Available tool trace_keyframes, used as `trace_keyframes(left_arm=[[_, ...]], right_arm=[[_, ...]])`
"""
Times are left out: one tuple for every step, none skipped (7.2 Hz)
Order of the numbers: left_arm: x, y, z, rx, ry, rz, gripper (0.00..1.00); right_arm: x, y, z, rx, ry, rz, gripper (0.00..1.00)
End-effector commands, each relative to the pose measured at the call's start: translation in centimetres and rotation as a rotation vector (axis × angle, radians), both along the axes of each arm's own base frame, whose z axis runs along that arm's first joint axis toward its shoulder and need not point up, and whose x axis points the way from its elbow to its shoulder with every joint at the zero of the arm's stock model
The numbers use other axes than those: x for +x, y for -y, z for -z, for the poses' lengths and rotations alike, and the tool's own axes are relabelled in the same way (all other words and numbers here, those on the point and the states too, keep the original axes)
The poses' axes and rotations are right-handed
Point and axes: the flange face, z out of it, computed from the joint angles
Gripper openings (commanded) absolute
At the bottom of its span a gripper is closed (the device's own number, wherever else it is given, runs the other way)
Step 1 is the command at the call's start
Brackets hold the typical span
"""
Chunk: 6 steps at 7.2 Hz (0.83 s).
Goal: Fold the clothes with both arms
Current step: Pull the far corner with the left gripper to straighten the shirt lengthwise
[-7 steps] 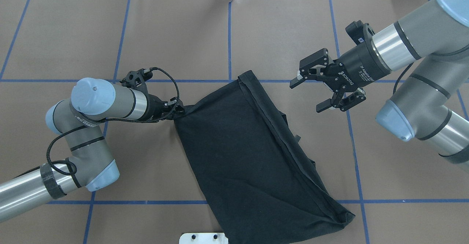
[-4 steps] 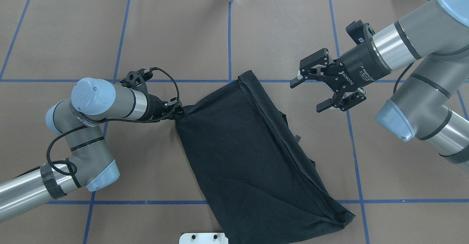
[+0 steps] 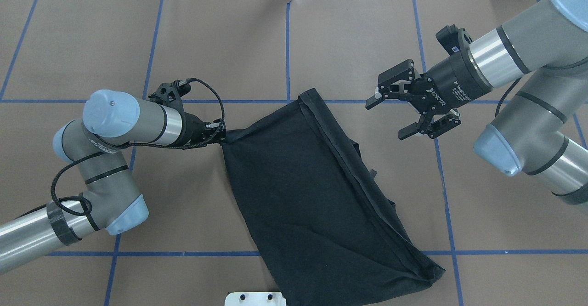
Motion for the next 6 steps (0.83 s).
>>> trace_keyframes(left_arm=[[-1.9, 7.0, 1.8, 0.004, 0.006, 0.095, 0.00], [0.1, 11.6, 2.4, -0.018, 0.039, 0.124, 0.00], [1.0, 14.7, 2.5, -0.032, 0.059, 0.145, 0.00], [0.6, 15.8, 2.6, -0.028, 0.063, 0.156, 0.00], [0.3, 17.1, 3.5, -0.010, 0.068, 0.164, 0.00], [0.7, 18.9, 4.9, -0.009, 0.075, 0.188, 0.00]], right_arm=[[0.7, 1.1, -0.7, -0.015, -0.011, -0.016, 1.00], [0.7, 1.4, -0.9, -0.021, -0.015, -0.020, 1.00], [0.7, 1.5, -0.7, -0.015, -0.012, -0.024, 1.00], [0.8, 1.6, -0.6, -0.014, -0.011, -0.027, 1.00], [0.9, 1.6, -0.6, -0.012, -0.010, -0.030, 1.00], [1.2, 1.6, -0.7, -0.012, -0.011, -0.038, 1.00]])
